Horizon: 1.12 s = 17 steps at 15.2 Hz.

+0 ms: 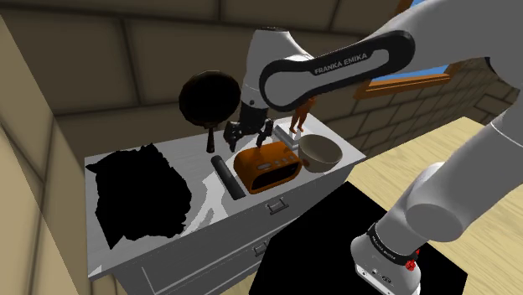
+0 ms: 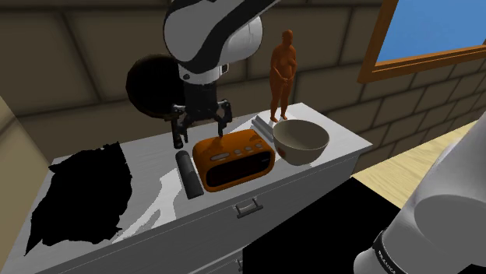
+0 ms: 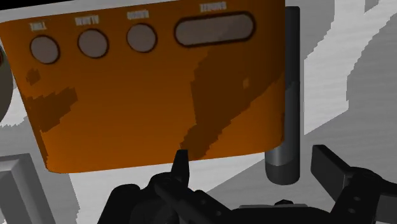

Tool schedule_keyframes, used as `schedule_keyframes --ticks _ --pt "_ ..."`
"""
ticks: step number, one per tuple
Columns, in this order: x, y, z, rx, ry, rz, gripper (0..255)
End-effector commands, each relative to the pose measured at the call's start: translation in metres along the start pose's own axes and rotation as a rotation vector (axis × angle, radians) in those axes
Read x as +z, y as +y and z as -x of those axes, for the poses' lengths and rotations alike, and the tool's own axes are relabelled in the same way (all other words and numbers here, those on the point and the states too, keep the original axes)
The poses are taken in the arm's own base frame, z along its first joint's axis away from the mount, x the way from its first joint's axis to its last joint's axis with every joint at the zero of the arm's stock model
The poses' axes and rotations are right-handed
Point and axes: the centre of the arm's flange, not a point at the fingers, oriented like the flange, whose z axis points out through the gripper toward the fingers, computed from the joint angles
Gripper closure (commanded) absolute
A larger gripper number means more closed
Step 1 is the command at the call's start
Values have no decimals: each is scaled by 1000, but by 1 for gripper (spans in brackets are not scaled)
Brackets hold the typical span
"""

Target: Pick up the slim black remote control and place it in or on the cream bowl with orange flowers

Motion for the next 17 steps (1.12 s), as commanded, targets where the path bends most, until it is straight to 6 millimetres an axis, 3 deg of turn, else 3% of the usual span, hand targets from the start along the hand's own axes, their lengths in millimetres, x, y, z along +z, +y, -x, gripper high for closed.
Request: schedule_keyframes --ticks 1,5,13,17 --pt "19 -22 -4 1 -1 6 0" --pt "56 -60 -18 2 -2 20 0" --pt "96 -59 -19 2 -2 20 0" --pt "96 -59 -19 2 -2 20 0"
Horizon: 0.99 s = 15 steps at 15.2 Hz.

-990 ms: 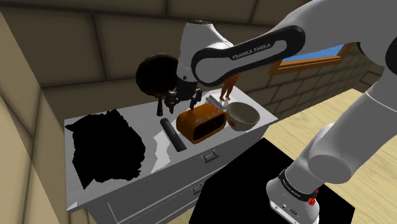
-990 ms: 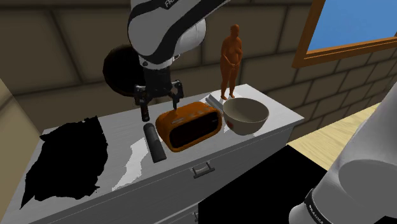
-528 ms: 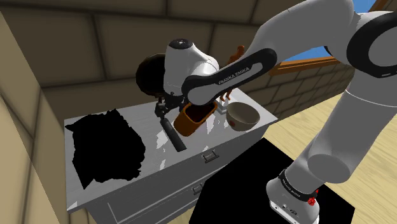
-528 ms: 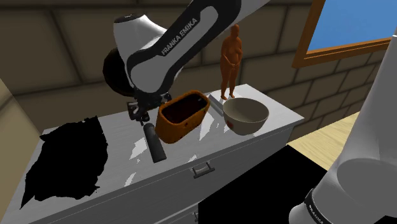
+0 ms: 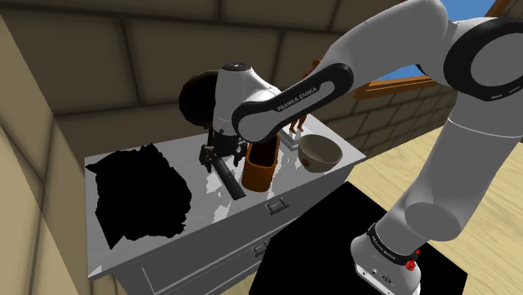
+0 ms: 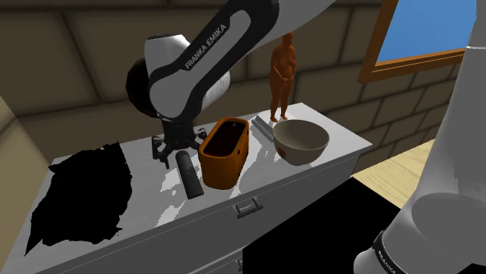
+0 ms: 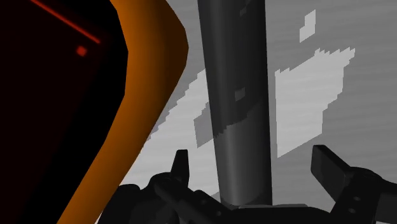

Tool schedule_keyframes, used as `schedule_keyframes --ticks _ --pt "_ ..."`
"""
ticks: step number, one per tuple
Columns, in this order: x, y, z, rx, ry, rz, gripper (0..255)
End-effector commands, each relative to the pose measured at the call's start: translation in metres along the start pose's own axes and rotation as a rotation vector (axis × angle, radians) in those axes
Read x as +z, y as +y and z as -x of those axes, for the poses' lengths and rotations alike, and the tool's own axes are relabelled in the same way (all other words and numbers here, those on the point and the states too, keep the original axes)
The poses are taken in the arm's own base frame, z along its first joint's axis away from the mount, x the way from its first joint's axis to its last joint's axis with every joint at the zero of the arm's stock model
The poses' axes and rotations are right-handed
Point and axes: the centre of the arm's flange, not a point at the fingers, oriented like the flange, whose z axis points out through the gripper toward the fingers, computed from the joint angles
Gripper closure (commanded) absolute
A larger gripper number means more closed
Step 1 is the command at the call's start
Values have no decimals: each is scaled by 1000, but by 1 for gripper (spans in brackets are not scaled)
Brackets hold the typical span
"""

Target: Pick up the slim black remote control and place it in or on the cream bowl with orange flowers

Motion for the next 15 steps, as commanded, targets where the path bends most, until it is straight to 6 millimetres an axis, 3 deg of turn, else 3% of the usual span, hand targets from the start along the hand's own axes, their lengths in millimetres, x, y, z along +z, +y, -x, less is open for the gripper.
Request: schedule_keyframes --ticks 1,4,5,15 --pt "4 2 1 3 -9 5 0" --pt "4 2 1 3 -9 5 0" --pt "3 2 2 3 -9 5 255" --pt "-1 2 1 3 -9 5 255"
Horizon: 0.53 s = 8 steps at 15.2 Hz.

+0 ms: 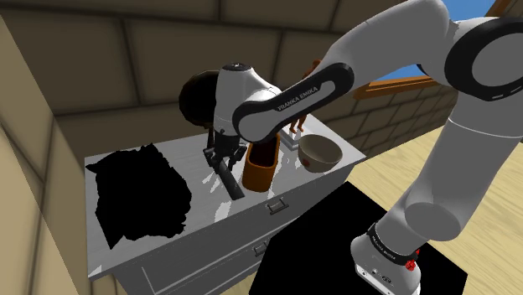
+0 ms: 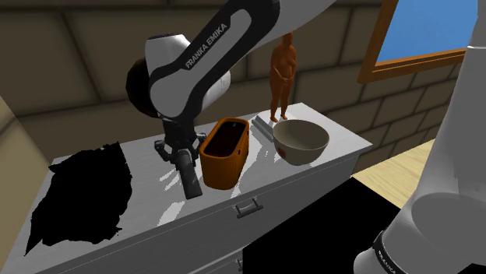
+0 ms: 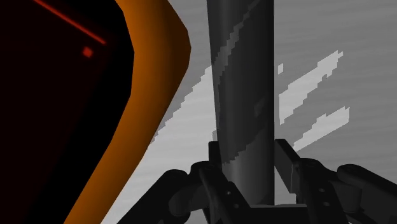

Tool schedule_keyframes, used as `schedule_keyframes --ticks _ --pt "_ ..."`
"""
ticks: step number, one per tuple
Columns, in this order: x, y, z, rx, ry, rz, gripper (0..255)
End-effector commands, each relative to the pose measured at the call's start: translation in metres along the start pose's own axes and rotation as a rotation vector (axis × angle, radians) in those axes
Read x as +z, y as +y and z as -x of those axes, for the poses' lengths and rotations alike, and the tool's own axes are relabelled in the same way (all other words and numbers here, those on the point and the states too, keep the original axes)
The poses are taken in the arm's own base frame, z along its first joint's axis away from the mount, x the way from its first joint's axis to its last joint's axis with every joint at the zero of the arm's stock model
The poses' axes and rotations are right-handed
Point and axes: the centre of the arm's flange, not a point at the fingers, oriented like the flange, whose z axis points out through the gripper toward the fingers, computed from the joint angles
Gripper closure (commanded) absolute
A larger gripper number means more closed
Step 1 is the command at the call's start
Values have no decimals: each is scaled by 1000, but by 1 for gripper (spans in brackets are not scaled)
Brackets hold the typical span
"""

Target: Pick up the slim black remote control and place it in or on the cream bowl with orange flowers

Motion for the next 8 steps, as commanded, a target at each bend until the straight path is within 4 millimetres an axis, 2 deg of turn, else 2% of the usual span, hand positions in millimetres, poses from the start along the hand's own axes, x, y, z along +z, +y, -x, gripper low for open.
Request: schedule_keyframes --ticks 1,8 --pt "-6 0 0 0 -2 1 255" --pt "-43 -2 0 0 -2 1 255"
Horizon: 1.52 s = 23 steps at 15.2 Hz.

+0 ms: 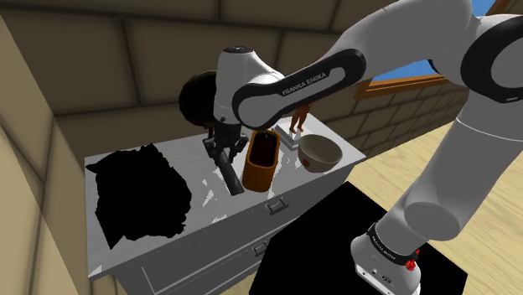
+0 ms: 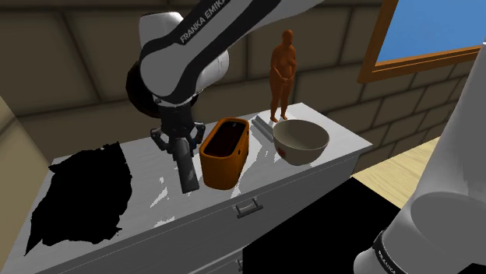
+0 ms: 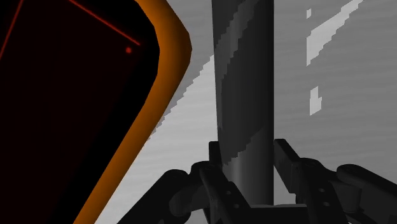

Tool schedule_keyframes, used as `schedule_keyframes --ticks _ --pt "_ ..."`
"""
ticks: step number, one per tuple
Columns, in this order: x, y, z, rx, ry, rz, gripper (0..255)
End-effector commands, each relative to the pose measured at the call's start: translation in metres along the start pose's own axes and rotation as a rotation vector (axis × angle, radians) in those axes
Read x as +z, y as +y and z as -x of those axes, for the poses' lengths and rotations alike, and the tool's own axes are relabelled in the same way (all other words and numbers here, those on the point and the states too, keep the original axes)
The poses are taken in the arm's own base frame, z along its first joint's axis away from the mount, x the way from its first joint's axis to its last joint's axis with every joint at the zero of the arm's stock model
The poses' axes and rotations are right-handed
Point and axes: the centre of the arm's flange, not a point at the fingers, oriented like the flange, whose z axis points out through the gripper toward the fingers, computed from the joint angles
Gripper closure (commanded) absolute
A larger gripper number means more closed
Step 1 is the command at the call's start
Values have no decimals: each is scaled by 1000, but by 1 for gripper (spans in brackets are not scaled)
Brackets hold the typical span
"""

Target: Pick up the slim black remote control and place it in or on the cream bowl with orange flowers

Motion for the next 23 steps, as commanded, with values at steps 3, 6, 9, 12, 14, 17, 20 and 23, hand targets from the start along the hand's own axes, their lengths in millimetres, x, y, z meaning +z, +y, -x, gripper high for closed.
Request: schedule_keyframes --ticks 3,6,9,12,14,17,20,23 --pt "-21 0 0 0 0 0 255" --pt "-37 -1 0 0 0 0 255" --pt "-53 -1 0 0 0 0 255" --pt "-69 -2 0 0 0 0 255" --pt "-79 -2 0 0 0 0 255" --pt "-95 -3 0 0 0 0 255" --pt "-111 -3 0 0 0 0 255" --pt "-127 -4 0 0 0 0 255"
